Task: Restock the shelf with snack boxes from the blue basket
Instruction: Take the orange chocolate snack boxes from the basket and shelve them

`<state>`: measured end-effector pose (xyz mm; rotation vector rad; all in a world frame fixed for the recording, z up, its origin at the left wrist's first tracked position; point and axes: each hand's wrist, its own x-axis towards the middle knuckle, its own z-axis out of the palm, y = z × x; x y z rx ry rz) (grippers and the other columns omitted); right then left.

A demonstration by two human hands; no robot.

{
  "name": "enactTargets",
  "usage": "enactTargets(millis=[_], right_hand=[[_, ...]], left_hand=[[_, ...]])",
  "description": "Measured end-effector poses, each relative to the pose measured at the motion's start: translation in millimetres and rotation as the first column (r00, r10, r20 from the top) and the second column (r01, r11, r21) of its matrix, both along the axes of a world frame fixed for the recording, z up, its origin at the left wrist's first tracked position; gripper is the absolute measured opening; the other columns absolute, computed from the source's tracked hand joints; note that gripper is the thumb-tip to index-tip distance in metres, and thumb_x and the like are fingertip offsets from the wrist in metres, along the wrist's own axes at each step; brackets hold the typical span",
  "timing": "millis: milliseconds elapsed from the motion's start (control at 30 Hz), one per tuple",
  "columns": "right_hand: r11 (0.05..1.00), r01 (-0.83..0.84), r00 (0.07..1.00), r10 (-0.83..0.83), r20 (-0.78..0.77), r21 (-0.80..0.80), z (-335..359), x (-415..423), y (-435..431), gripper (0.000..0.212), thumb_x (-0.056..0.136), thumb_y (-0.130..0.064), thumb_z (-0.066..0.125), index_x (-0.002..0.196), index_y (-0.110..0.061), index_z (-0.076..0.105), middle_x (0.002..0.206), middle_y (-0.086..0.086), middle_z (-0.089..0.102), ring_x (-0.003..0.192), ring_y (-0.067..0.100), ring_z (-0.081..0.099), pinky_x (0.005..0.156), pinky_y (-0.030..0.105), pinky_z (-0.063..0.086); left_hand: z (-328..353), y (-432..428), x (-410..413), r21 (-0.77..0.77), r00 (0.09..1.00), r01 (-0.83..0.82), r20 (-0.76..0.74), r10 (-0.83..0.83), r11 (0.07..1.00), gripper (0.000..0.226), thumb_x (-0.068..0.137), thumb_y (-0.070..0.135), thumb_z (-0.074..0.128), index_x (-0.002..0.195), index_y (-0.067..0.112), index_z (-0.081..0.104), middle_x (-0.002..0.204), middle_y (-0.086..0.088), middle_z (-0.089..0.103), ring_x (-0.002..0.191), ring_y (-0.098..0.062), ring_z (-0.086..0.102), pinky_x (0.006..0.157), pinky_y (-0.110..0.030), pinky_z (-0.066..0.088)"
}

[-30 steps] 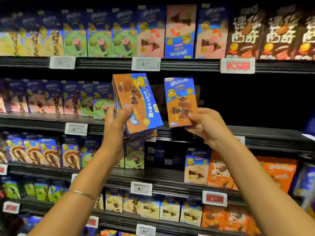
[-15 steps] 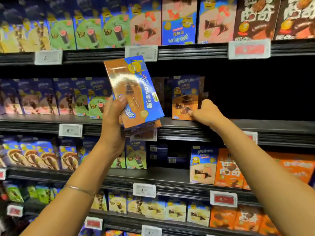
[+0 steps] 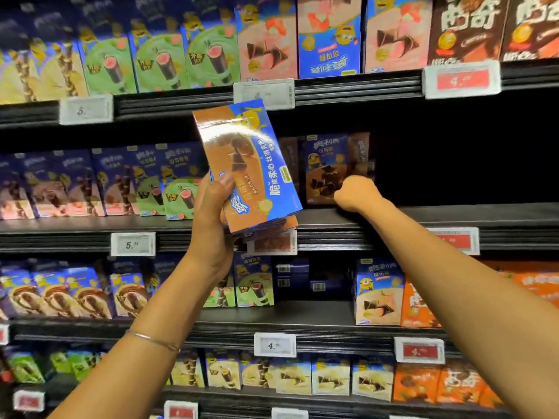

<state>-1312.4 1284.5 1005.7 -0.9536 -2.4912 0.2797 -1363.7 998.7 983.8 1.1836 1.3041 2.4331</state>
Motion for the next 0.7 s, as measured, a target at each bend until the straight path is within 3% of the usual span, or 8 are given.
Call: enactTargets(millis=[133,200,300,400,500,567,700], right_hand=[[0.999,0.021,0.995,-0.024,0.101,0.037,1,-12,7,0.024,0.099,-0.024,0.045,0.095,-0.006,0.06,0.119,0.023,0.065,0.088,0.034,0.054,0.075,0.033,0.039],[0.999,0.028,0.994,-0.03,0.109,0.018,1,-18,9,0.03,0.1,-0.032,0.044,0.091,-0.007,0.058,0.112,0.02,0.065,0.085,0.032,0.051,0.076,0.034,0.039],[0.999,0.032,0.997,-0.031,0.065,-0.012,0,-23,10,0.035,0.096,-0.038,0.045,0.073,-0.013,0.052,0.09,0.012,0.055,0.078,0.029,0.049,0.075,0.035,0.038],[0.998,0.058,0.996,-0.055,0.072,-0.039,0,-25,11,0.034,0.095,-0.036,0.047,0.07,-0.013,0.053,0.091,0.012,0.06,0.077,0.028,0.053,0.076,0.036,0.041],[0.995,0.091,0.992,-0.088,0.091,-0.033,3,-28,15,0.029,0.094,-0.029,0.051,0.106,-0.006,0.065,0.118,0.019,0.064,0.096,0.036,0.059,0.085,0.04,0.049],[0.994,0.112,0.993,-0.112,0.047,-0.003,4,-30,16,0.042,0.092,-0.022,0.055,0.131,-0.007,0.057,0.131,0.021,0.059,0.109,0.039,0.061,0.09,0.043,0.052],[0.991,0.13,0.991,-0.131,0.027,0.019,2,-37,19,0.048,0.09,-0.016,0.058,0.136,-0.008,0.053,0.133,0.02,0.057,0.113,0.039,0.06,0.088,0.043,0.054]], left_hand=[[1,0,3,0.013,1.0,0.024,0.008,-0.024,1.0,0.082,0.075,0.052,0.067,0.139,0.003,0.056,0.117,-0.009,0.072,0.099,-0.022,0.073,0.089,-0.038,0.058],[1,1,5,0.014,1.0,0.026,0.005,-0.026,1.0,0.09,0.075,0.052,0.067,0.145,-0.002,0.051,0.122,-0.012,0.07,0.101,-0.025,0.071,0.091,-0.039,0.058],[0,3,6,0.018,0.999,0.033,0.034,-0.034,0.999,0.088,0.075,0.053,0.068,0.144,0.0,0.052,0.12,-0.01,0.072,0.1,-0.023,0.073,0.087,-0.036,0.059],[-1,3,6,0.007,0.998,0.031,0.051,-0.031,1.0,0.08,0.074,0.053,0.068,0.14,0.008,0.056,0.122,-0.009,0.072,0.102,-0.024,0.073,0.092,-0.042,0.058],[-2,3,5,0.009,0.997,0.019,0.069,-0.02,1.0,0.078,0.074,0.054,0.069,0.137,0.01,0.058,0.122,-0.009,0.073,0.104,-0.026,0.072,0.097,-0.047,0.056],[-2,2,5,0.013,0.997,0.021,0.078,-0.022,1.0,0.075,0.074,0.054,0.069,0.135,0.011,0.059,0.119,-0.007,0.074,0.102,-0.024,0.073,0.094,-0.044,0.056],[-1,1,7,0.008,0.997,0.007,0.078,-0.008,1.0,0.085,0.072,0.054,0.069,0.14,0.006,0.056,0.118,-0.007,0.074,0.099,-0.023,0.074,0.091,-0.041,0.057]])
